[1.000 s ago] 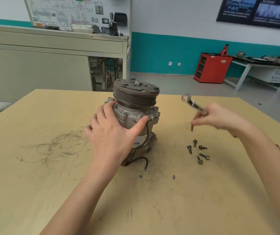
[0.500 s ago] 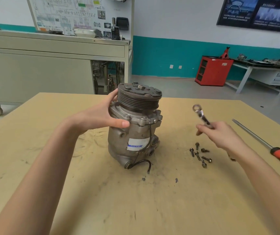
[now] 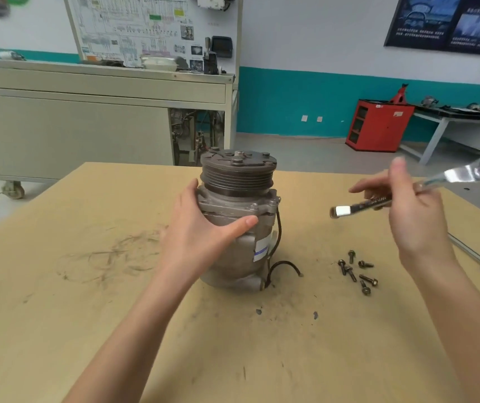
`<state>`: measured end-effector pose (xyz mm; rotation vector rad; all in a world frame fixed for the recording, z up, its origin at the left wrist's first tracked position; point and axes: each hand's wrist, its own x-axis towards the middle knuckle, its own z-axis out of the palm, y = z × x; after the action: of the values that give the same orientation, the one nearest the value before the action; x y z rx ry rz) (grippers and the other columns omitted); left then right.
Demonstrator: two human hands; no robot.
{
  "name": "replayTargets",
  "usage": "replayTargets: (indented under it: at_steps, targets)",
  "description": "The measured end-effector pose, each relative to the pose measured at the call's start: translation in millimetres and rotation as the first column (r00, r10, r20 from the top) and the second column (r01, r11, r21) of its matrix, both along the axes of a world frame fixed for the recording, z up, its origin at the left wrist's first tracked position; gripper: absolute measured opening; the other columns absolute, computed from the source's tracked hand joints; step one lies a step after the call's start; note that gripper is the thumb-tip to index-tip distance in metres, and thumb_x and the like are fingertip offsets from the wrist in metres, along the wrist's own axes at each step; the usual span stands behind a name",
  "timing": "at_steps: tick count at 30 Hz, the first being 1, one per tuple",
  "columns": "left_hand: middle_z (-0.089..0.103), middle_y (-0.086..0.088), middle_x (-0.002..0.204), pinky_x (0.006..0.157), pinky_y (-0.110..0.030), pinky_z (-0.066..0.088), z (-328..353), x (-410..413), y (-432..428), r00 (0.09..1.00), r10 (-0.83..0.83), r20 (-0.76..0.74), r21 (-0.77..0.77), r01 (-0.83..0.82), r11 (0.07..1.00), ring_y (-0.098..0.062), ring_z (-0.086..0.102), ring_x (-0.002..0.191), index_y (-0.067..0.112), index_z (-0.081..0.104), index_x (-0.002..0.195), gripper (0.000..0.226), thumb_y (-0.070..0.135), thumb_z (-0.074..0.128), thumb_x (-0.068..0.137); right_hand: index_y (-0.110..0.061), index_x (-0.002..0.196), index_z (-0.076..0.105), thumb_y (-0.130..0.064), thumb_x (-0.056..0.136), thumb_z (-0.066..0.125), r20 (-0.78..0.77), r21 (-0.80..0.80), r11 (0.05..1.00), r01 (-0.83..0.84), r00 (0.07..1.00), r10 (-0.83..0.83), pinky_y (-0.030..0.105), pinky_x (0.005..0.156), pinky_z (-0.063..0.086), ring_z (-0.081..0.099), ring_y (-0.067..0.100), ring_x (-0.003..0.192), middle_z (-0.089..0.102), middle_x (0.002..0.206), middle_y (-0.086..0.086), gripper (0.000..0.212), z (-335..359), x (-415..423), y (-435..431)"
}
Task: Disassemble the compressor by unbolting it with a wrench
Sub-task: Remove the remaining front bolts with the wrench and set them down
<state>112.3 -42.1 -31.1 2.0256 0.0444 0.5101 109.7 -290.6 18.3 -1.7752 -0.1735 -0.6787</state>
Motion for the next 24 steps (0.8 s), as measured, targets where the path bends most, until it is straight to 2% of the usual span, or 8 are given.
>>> replayTargets:
  at_steps: [3, 7, 9, 12, 15, 17, 18, 24]
  targets:
    - [0.037, 0.004, 0.151, 0.112, -0.052, 0.033, -6.1, -6.3, -7.4, 0.995, 0.098, 0.026, 0.031, -0.099, 0.995, -0.014, 0.039, 0.137, 0.023, 0.021, 0.152, 0.124, 0.071, 0.076, 0.052, -0.022, 0.059, 0.071, -0.055, 0.096, 0.026, 0.018, 0.021, 1.0, -0.011, 1.0, 0.011, 0.013, 0.046, 0.033, 0.044, 0.004, 0.044, 0.053, 0.046, 0.0, 0.067, 5.2, -1.1, -2.4]
    - [0.036, 0.008, 0.152, 0.113, -0.048, 0.034, -4.1, -3.7, -2.1, 0.997, 0.054, 0.048, -0.049, -0.052, 0.997, -0.011, 0.038, 0.137, 0.029, 0.019, 0.151, 0.125, 0.076, 0.07, 0.047, -0.018, 0.058, 0.072, -0.052, 0.099, 0.024, 0.013, 0.141, 0.986, -0.089, 0.996, 0.088, 0.017, 0.034, 0.027, 0.038, 0.011, 0.033, 0.063, 0.052, 0.006, 0.071, 5.2, -0.4, 5.8]
    - [0.041, 0.012, 0.147, 0.112, -0.041, 0.037, -2.0, 0.8, 1.7, 0.996, -0.039, 0.086, -0.085, 0.046, 0.995, -0.007, 0.042, 0.133, 0.027, 0.025, 0.149, 0.112, 0.064, 0.077, 0.056, -0.016, 0.057, 0.072, -0.053, 0.097, 0.027, 0.001, 0.268, 0.949, -0.164, 0.985, 0.17, 0.019, 0.037, 0.039, 0.05, 0.016, 0.036, 0.071, 0.067, 0.01, 0.07, 6.6, 0.0, 14.3]
    - [0.046, 0.028, 0.13, 0.105, -0.023, 0.039, -5.1, 3.4, 3.6, 0.982, -0.099, 0.159, -0.117, 0.118, 0.986, 0.006, 0.047, 0.123, 0.038, 0.031, 0.142, 0.09, 0.054, 0.074, 0.065, -0.012, 0.056, 0.069, -0.05, 0.094, 0.034, 0.001, 0.436, 0.86, -0.264, 0.956, 0.293, 0.026, 0.052, 0.054, 0.067, 0.021, 0.055, 0.073, 0.083, 0.015, 0.063, 7.1, 0.8, 28.7]
    - [0.044, 0.04, 0.122, 0.095, -0.011, 0.037, -9.2, 3.7, 2.4, 0.978, -0.085, 0.189, -0.153, 0.115, 0.982, 0.019, 0.043, 0.118, 0.047, 0.03, 0.135, 0.08, 0.056, 0.07, 0.067, -0.003, 0.074, 0.065, -0.028, 0.1, 0.043, 0.005, 0.575, 0.767, -0.286, 0.938, 0.346, 0.025, 0.065, 0.057, 0.072, 0.025, 0.076, 0.073, 0.091, 0.017, 0.042, 1.4, 2.7, 38.2]
    - [0.042, 0.042, 0.121, 0.094, -0.009, 0.036, -10.5, 4.8, 2.7, 0.977, -0.078, 0.199, -0.153, 0.109, 0.982, 0.021, 0.042, 0.116, 0.048, 0.03, 0.134, 0.078, 0.055, 0.07, 0.068, 0.002, 0.085, 0.063, -0.007, 0.098, 0.045, 0.001, 0.569, 0.766, -0.301, 0.931, 0.365, 0.024, 0.068, 0.057, 0.072, 0.028, 0.084, 0.073, 0.092, 0.017, 0.025, -3.0, 3.9, 40.7]
    - [0.042, 0.041, 0.121, 0.094, -0.009, 0.036, -11.1, 5.2, 3.1, 0.975, -0.076, 0.207, -0.155, 0.11, 0.982, 0.02, 0.042, 0.117, 0.048, 0.03, 0.135, 0.078, 0.055, 0.07, 0.068, 0.002, 0.087, 0.064, -0.001, 0.097, 0.043, -0.004, 0.543, 0.784, -0.301, 0.933, 0.361, 0.023, 0.068, 0.057, 0.072, 0.028, 0.085, 0.073, 0.091, 0.017, 0.023, -4.9, 4.0, 41.5]
    - [0.045, 0.038, 0.122, 0.09, -0.002, 0.037, -13.0, 5.4, 2.6, 0.968, -0.078, 0.239, -0.163, 0.119, 0.979, 0.016, 0.045, 0.118, 0.04, 0.034, 0.141, 0.086, 0.059, 0.075, 0.069, -0.002, 0.09, 0.067, 0.002, 0.097, 0.044, -0.022, 0.349, 0.891, -0.289, 0.948, 0.316, 0.024, 0.073, 0.057, 0.072, 0.025, 0.088, 0.074, 0.091, 0.009, 0.024, -16.4, 0.4, 46.5]
